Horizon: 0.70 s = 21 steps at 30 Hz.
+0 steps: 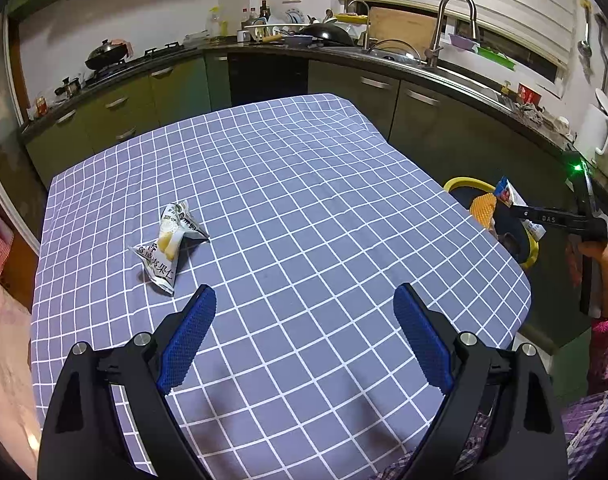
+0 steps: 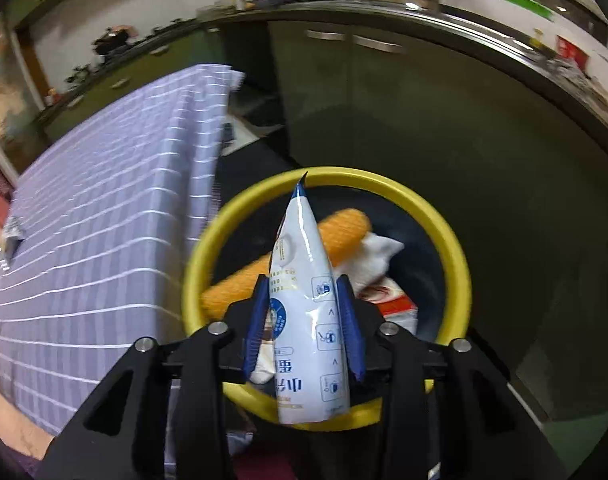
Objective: Collect trash
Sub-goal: 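Carry the white tube over the bin and open the right tool, then grasp the crumpled snack wrapper with the left tool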
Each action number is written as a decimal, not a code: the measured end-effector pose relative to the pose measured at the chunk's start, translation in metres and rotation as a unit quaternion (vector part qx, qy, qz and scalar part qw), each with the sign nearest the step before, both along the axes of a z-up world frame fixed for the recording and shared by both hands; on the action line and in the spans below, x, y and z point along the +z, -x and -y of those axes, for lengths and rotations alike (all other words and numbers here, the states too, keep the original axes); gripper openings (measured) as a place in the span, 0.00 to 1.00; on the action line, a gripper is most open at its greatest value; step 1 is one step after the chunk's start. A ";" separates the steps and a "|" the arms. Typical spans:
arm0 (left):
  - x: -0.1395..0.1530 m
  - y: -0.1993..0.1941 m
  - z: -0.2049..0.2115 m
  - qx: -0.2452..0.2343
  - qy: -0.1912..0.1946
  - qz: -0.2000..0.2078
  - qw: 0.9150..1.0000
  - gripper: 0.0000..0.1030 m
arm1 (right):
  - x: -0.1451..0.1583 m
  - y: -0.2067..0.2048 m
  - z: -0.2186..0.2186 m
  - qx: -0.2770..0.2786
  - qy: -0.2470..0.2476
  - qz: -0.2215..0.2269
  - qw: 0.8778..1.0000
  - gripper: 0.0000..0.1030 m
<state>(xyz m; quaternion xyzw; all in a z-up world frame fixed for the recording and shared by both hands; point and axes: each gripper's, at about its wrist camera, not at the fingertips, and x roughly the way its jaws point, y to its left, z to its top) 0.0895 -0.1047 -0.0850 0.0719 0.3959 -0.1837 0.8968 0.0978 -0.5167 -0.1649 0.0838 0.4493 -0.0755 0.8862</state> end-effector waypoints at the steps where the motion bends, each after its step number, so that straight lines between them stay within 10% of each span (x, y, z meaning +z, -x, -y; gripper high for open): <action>1: 0.000 -0.001 0.000 0.000 0.001 -0.002 1.000 0.87 | -0.001 0.001 0.002 -0.007 0.002 0.002 1.000 0.51; 21: -0.022 -0.080 -0.069 0.006 -0.028 -0.021 0.999 0.87 | 0.020 -0.011 -0.064 0.071 -0.016 0.032 0.997 0.54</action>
